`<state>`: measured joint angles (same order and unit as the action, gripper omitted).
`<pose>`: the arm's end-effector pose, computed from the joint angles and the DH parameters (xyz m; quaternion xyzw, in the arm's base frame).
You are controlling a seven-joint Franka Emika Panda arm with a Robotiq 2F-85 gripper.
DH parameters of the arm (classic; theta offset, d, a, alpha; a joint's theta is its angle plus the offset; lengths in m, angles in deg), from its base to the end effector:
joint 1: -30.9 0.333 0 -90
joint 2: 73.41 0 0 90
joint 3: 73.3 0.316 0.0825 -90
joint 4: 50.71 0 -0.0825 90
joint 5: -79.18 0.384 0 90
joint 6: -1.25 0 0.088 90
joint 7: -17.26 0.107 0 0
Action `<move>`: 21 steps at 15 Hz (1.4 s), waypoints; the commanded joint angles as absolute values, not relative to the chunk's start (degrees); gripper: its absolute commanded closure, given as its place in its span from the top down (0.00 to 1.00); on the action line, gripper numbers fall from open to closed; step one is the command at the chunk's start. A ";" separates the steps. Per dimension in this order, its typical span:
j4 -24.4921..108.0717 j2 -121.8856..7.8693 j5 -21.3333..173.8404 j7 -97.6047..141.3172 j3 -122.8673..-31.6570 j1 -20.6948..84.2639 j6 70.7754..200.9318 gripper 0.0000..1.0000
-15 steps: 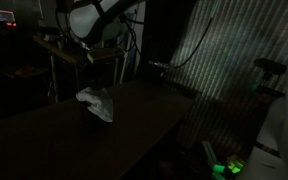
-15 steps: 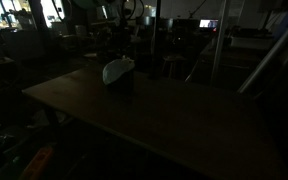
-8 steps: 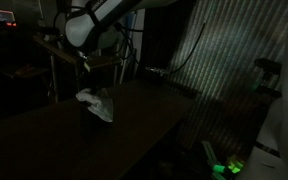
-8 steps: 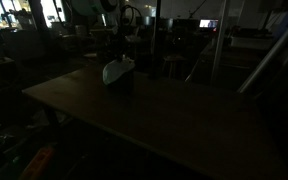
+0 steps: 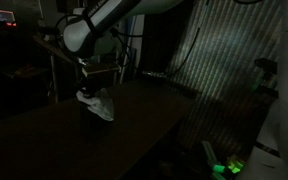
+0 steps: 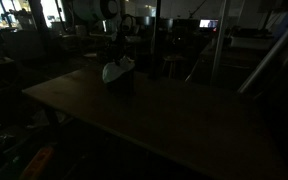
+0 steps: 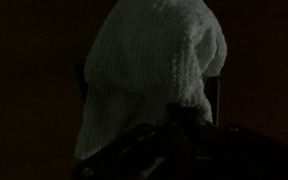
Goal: Pick up the white towel and put it in the black basket on the right
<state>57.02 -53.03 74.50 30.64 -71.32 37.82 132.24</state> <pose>0.6266 0.0949 0.3261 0.9993 -0.0143 0.0298 0.0201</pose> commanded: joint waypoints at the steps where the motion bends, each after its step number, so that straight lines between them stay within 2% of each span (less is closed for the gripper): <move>1: 56.91 -51.65 77.27 28.26 -70.73 36.92 135.17 0.10; 7: 59.24 -48.30 82.70 23.36 -69.39 35.58 141.30 0.11; 21: 59.27 -47.23 87.46 17.35 -67.62 34.44 139.79 0.11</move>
<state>59.36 -46.64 87.35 18.23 -68.09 34.51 139.97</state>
